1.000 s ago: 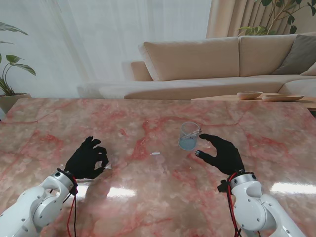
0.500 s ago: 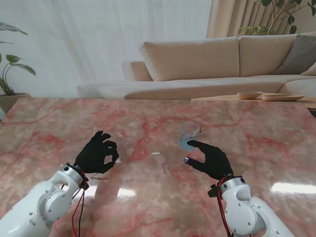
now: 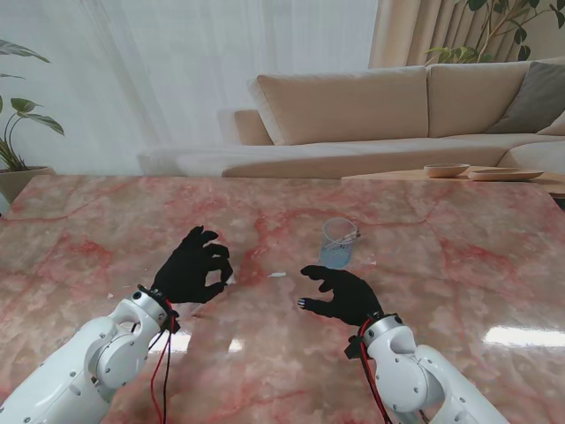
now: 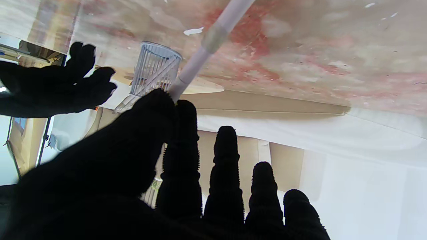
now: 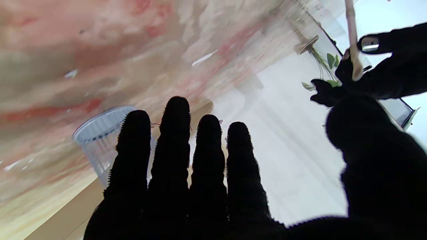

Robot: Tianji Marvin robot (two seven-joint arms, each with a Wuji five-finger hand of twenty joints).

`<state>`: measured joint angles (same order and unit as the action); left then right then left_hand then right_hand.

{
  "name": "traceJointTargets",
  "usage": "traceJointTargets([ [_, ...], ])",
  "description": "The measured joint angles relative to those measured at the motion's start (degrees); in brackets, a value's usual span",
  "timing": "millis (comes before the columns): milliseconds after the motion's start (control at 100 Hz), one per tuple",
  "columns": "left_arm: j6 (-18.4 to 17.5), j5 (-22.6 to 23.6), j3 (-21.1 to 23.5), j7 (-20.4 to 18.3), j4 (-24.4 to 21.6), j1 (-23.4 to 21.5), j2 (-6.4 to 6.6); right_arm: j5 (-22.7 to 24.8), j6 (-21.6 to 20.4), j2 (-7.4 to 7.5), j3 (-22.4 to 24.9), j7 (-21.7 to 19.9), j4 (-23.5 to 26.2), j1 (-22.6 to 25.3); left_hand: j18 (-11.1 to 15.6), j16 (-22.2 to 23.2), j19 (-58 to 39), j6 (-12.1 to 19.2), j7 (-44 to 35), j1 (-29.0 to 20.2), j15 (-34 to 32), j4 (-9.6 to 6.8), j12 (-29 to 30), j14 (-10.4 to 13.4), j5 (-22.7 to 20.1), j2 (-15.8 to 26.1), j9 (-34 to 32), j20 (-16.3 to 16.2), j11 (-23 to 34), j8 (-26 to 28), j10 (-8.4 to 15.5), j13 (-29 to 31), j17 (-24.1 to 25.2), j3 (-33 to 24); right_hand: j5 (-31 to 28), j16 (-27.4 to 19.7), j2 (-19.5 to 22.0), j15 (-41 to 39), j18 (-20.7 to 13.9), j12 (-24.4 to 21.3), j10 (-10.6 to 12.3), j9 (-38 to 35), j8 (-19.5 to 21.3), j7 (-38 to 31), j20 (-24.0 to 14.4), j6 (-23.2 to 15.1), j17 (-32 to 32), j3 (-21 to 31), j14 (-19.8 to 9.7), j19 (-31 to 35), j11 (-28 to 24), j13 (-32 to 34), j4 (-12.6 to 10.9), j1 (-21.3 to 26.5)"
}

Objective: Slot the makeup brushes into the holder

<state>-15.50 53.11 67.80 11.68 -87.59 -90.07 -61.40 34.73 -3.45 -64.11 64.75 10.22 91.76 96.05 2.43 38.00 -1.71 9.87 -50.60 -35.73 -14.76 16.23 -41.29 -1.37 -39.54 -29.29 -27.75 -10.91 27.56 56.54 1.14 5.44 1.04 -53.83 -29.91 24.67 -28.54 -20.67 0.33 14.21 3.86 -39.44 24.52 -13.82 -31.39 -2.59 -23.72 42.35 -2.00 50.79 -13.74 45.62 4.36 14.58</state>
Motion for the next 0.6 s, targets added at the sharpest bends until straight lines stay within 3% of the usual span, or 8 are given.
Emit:
traceJointTargets([
  [180,0.18,-0.88,-1.52,0.44,0.11,0.89,-0.40,-4.68,1.68,-0.34,-5.18,0.02,-3.09,-4.03,0.00,0.00,0.00,0.03,0.00,0.00,0.00,0.00,0.00,0.00,0.00,0.01,0.00,0.00,0.00,0.02,0.00,0.00,0.00,0.00,0.00,4.67,-2.26,-7.64,0.45,3.43,0.00,-1.93,-0.27,-0.46,-0.66,0.03,-2.29,-2.65,-0.05,5.97,-3.98,3.14,-0.05,3.61],
  [360,0.19,-1.91,-2.30,0.81,0.24,1.39,-0.73,-14.17,4.51,-1.71,-9.67,-1.43,-5.72,-8.05,0.00,0.00,0.00,0.27,0.00,-0.02,0.00,0.00,0.00,0.00,0.00,0.02,-0.01,-0.01,0.00,0.10,0.00,0.00,0.00,0.57,0.00,10.70,-4.39,-20.67,1.14,14.18,0.66,-3.54,-0.59,-1.31,-1.36,1.45,-5.08,-6.96,-1.04,14.41,-14.64,5.60,-0.05,6.46],
  [470,0.18,-2.07,-2.65,1.10,0.46,1.64,-0.86,-16.04,5.10,-2.48,-12.60,-2.51,-7.81,-10.75,-0.02,0.00,0.00,0.29,0.00,-0.02,0.00,0.00,0.00,0.00,-0.01,0.03,-0.01,-0.01,0.00,0.16,0.00,0.01,0.00,0.57,0.00,12.02,-5.98,-25.70,1.14,18.86,1.20,-5.49,-1.15,-2.55,-1.44,1.52,-5.99,-8.16,-1.87,17.36,-19.45,6.21,-0.05,7.29],
  [600,0.15,-2.41,-2.92,1.36,0.67,1.82,-0.98,-20.87,5.26,-3.58,-15.19,-3.00,-10.31,-13.37,-0.02,0.00,0.00,0.32,0.00,-0.02,0.00,0.00,0.00,0.00,-0.01,0.03,-0.01,0.00,0.00,0.23,0.00,0.01,0.00,0.57,0.00,12.15,-6.42,-27.67,1.66,20.77,1.63,-6.66,-1.72,-2.62,-1.48,1.63,-6.69,-8.49,-2.00,18.86,-21.43,8.02,-0.05,10.26],
])
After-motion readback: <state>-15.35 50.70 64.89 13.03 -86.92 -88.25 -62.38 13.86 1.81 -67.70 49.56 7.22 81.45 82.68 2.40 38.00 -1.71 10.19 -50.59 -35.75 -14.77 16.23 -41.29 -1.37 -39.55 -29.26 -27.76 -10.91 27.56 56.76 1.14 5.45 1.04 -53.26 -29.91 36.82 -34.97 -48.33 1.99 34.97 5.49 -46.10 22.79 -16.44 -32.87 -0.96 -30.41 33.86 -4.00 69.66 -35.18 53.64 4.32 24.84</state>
